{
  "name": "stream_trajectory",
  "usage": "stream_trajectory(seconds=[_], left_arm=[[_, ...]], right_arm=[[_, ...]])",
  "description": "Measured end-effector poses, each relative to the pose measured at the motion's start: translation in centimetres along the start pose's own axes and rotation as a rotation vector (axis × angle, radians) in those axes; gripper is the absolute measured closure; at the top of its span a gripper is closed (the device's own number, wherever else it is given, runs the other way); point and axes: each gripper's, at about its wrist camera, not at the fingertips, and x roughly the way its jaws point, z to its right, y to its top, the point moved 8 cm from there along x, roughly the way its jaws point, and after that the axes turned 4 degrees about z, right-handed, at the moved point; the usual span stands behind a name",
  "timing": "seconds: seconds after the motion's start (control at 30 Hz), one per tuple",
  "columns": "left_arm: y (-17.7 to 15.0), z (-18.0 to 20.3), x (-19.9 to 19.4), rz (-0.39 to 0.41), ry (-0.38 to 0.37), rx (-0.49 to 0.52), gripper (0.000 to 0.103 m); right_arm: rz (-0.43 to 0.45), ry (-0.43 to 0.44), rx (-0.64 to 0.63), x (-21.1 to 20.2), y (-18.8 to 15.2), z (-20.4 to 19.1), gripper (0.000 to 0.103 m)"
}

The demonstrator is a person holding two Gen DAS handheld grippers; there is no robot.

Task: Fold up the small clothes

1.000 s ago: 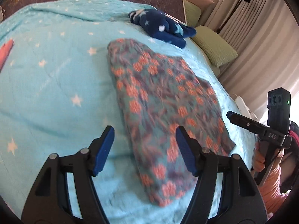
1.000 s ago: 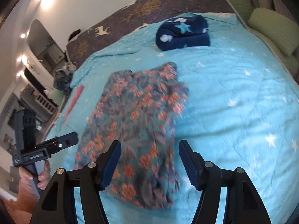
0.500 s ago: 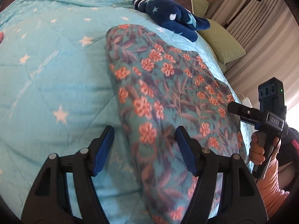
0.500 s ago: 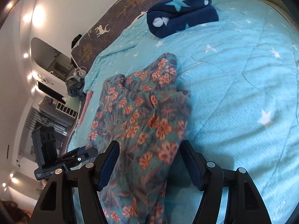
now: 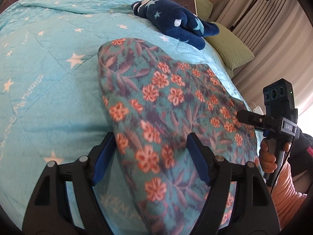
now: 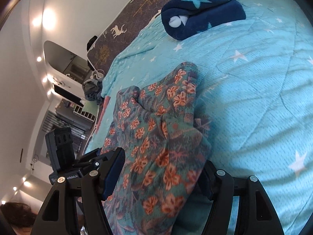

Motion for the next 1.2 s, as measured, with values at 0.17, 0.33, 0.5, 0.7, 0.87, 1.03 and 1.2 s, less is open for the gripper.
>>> stream_trajectory(seconds=[0.17,0.33,0.5,0.7,0.87,1.03,1.2], left_arm=[[1.2,-0.1,1.2,0.009,-0.003,0.037,0.029],[2.5,-0.2,2.1,0.017,-0.019,0.037,0.030],[2.8,-1.0,1.7,0.022,-0.038,-0.002,0.078],[3.4,0.8,-0.5,0.104,0.018,0.067,0.088],[4.6,3.1,-4.1,0.205,0.049,0.149,0.089],[5.4,5.5,-7.5,0.284,0.045,0.203,0.089],[6.6,8.4,-11.5,0.373,0.030,0.253,0.089]], right_arm=[[-0.020,-0.009,-0.034,1.4,1.3,-0.3,0.034],[-0.028,-0.029,-0.074,2.9,2.4,-0.4,0.044],[0.001,-0.058,-0.042,2.8,2.5,0.5,0.086],[0.087,-0.138,-0.168,0.7,2.6,-2.4,0.088],[0.163,-0.157,-0.225,-2.4,2.5,-5.2,0.089],[0.244,-0.190,-0.294,-5.8,2.1,-8.1,0.089],[0.367,-0.211,-0.372,-10.4,2.0,-12.0,0.089]])
